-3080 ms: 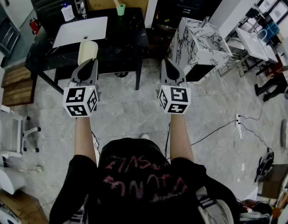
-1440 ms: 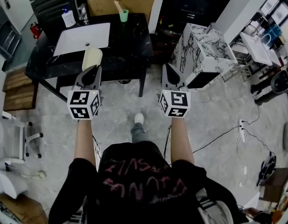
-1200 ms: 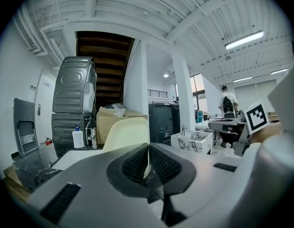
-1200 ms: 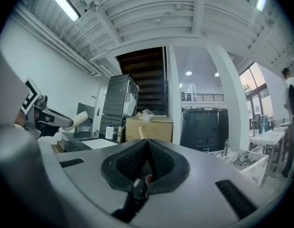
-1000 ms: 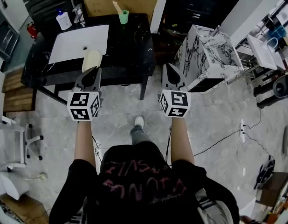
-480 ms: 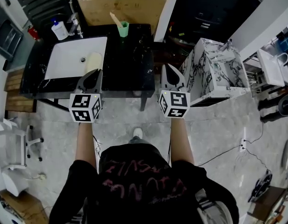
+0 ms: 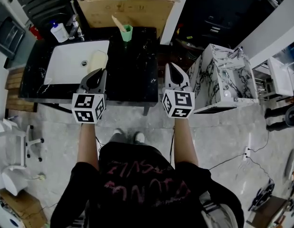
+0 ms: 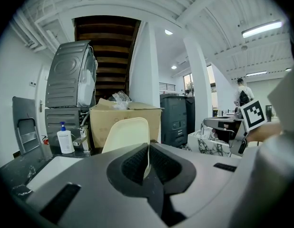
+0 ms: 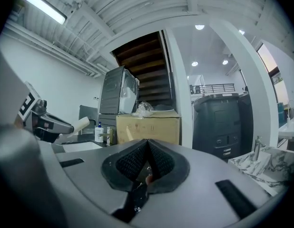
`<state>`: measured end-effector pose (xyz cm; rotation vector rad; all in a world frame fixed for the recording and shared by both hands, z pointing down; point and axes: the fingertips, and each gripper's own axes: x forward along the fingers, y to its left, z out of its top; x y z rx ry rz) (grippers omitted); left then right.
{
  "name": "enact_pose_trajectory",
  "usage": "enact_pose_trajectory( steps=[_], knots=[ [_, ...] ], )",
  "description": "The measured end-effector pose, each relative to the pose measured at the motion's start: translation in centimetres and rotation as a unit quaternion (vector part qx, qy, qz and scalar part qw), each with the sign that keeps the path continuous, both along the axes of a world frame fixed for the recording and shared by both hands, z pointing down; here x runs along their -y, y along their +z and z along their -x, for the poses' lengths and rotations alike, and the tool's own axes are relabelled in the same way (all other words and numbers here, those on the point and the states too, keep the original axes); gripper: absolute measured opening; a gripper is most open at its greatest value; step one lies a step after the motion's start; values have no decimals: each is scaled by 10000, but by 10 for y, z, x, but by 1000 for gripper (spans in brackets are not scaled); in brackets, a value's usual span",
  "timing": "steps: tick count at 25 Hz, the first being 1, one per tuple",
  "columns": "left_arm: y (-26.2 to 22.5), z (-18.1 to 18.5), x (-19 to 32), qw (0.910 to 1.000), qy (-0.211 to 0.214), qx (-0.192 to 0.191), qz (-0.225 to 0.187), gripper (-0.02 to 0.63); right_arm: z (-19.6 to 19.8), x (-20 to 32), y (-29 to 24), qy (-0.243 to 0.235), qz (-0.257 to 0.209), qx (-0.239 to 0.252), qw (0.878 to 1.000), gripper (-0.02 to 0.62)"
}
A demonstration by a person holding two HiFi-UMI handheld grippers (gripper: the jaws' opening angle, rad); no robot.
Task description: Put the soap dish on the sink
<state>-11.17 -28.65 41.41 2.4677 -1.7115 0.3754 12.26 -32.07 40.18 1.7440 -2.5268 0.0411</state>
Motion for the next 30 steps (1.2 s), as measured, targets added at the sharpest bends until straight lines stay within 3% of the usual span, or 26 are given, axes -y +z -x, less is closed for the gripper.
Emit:
enact_pose_trajectory(
  steps=[20, 30],
  knots=[
    [8, 5, 117, 9995, 286, -127, 62, 25, 23, 103, -1, 122, -85, -42, 9999, 14],
    [32, -6, 140, 9985, 409, -90, 360, 25, 21, 124, 3, 171, -36, -35, 9998, 14]
  ],
)
